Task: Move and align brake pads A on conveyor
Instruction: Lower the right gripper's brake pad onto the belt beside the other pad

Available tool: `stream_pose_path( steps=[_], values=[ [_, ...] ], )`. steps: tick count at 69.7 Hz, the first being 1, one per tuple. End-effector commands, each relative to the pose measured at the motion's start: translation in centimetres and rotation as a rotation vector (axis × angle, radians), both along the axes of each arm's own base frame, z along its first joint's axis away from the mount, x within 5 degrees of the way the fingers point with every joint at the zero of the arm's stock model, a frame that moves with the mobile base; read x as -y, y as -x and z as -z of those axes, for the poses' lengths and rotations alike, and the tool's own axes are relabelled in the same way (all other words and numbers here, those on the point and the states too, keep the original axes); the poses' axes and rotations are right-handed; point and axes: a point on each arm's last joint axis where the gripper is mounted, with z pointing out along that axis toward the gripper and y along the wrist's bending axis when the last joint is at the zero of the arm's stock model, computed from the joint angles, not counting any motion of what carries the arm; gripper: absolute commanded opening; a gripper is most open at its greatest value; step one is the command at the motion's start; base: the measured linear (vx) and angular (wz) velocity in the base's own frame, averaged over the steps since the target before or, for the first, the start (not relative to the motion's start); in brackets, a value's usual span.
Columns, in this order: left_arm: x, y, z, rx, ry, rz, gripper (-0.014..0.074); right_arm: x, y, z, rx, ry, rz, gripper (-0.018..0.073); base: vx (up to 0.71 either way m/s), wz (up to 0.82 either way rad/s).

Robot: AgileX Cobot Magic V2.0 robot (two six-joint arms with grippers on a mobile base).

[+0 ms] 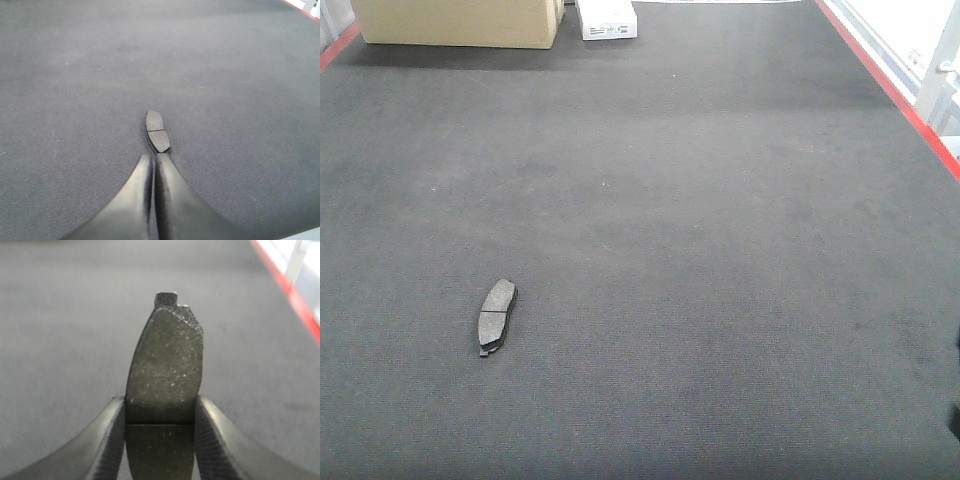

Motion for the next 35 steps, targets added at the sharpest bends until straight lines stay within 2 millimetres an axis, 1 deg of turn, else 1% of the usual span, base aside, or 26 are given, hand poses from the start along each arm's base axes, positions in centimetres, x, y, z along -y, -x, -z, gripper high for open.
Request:
stream_pose_path(
  steps=[1,9,18,29,35],
  values=[
    [0.1,-0.2,-1.3,0.078,0.025,0.006,-0.0006,-0.2,-2.9,-2.2,0.030,0.002,0.002,0.0024,0.00,0.00],
    [0.1,-0.2,-1.3,0.078,0.025,0.006,-0.0006,-0.4,-6.3,-2.2,-0.089,-0.010,0.011,0.0025,0.00,0.00],
    [0.1,-0.2,-1.3,0.078,0.025,0.006,-0.0006,-0.7,-10.3,-1.4,-0.197,-0.001,0.011,0.0025,0.00,0.00],
    [0.1,-0.2,-1.3,0.078,0.025,0.006,-0.0006,-1.1,-14.3,-0.2,-0.289,0.001,0.007,0.0025,0.00,0.00],
    [0.1,-0.2,-1.3,0.078,0.025,0.006,-0.0006,-2.1,-16.0,0.3,-0.320,-0.018,-0.017,0.0026,0.00,0.00]
  ],
)
